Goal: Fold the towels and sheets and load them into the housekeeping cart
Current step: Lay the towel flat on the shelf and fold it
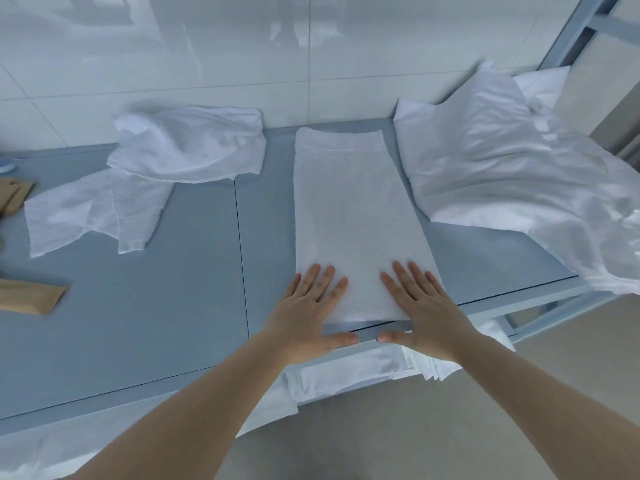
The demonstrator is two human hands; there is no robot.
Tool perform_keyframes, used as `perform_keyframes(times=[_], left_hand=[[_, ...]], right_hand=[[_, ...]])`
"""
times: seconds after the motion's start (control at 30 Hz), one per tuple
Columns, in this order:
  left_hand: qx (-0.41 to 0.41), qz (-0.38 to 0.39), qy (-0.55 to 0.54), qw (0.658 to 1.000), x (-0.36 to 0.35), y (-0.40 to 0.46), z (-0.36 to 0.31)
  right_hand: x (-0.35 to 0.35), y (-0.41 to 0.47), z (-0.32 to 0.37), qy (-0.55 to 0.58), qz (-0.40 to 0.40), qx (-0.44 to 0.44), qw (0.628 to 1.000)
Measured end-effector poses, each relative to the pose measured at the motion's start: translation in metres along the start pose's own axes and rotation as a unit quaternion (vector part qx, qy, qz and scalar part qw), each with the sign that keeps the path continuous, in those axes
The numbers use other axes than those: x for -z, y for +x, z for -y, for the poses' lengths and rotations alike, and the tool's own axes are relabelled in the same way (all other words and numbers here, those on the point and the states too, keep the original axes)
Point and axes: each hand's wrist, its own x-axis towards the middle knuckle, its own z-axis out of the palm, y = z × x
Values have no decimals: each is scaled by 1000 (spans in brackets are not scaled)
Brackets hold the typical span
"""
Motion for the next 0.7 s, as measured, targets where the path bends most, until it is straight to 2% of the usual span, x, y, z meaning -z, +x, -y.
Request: perform_keyframes(times=[0.13,0.27,0.57,0.7], left_hand=[[-9,-17,19,1000,-8,-16,-7],[13,-27,37,999,-12,-31,-18],[47,7,50,998,4,-78,-42],[55,-26,10,998,19,-103,-58]], right_hand=[[-9,-18,9,-29,-25,-3,999],[-10,-33,25,-11,-66,-34,997],[22,-72,37,-4,18,-14,1000],[34,-98,31,10,2,-16,1000]])
